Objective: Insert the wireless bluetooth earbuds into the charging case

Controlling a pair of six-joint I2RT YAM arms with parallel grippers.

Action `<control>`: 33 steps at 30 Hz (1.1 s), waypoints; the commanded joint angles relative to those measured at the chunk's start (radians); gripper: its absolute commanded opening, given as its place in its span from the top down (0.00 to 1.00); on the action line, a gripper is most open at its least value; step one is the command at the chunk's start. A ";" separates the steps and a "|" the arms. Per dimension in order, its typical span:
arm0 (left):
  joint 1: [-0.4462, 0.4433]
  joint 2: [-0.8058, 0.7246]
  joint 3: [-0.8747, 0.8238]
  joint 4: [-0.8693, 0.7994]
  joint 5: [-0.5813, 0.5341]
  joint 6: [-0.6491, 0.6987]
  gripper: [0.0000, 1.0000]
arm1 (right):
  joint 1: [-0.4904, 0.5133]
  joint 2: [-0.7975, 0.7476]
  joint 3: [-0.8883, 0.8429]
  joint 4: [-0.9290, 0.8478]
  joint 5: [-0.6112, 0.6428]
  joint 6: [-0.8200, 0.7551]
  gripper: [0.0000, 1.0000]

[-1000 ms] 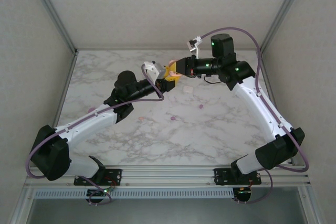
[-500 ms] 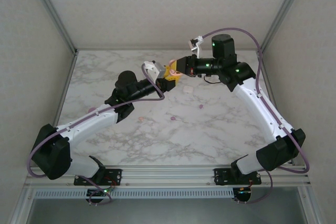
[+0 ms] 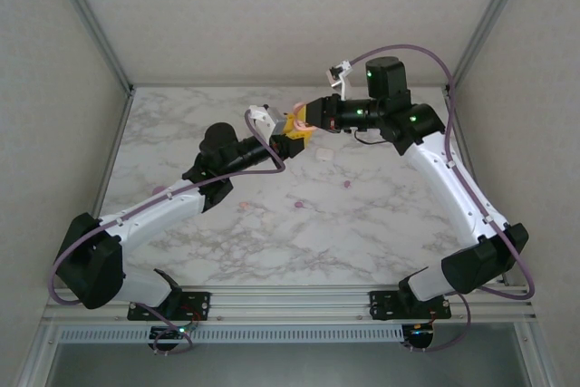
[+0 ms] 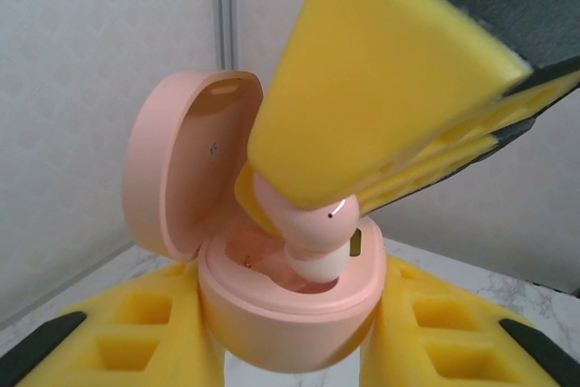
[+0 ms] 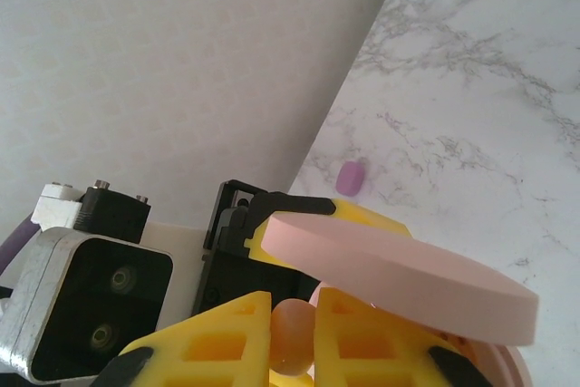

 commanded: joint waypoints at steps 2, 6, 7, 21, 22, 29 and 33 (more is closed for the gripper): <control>-0.005 -0.001 0.028 0.125 -0.004 -0.014 0.78 | 0.016 0.028 0.018 -0.110 0.042 -0.021 0.86; -0.007 -0.004 0.034 0.110 0.004 0.002 0.78 | 0.028 0.045 0.038 -0.126 0.080 -0.014 0.85; -0.007 -0.006 0.034 0.105 0.007 0.009 0.78 | 0.032 0.049 0.045 -0.133 0.092 -0.012 0.85; -0.006 -0.027 0.028 0.086 -0.002 0.035 0.78 | 0.036 0.074 0.105 -0.208 0.179 -0.015 0.77; -0.007 -0.027 0.028 0.087 -0.003 0.035 0.78 | 0.036 0.076 0.108 -0.215 0.181 -0.014 0.76; -0.007 -0.025 0.032 0.080 -0.002 0.037 0.79 | 0.036 0.076 0.130 -0.244 0.193 -0.021 0.74; -0.007 -0.025 0.035 0.078 -0.002 0.034 0.79 | 0.037 0.080 0.137 -0.256 0.197 -0.020 0.75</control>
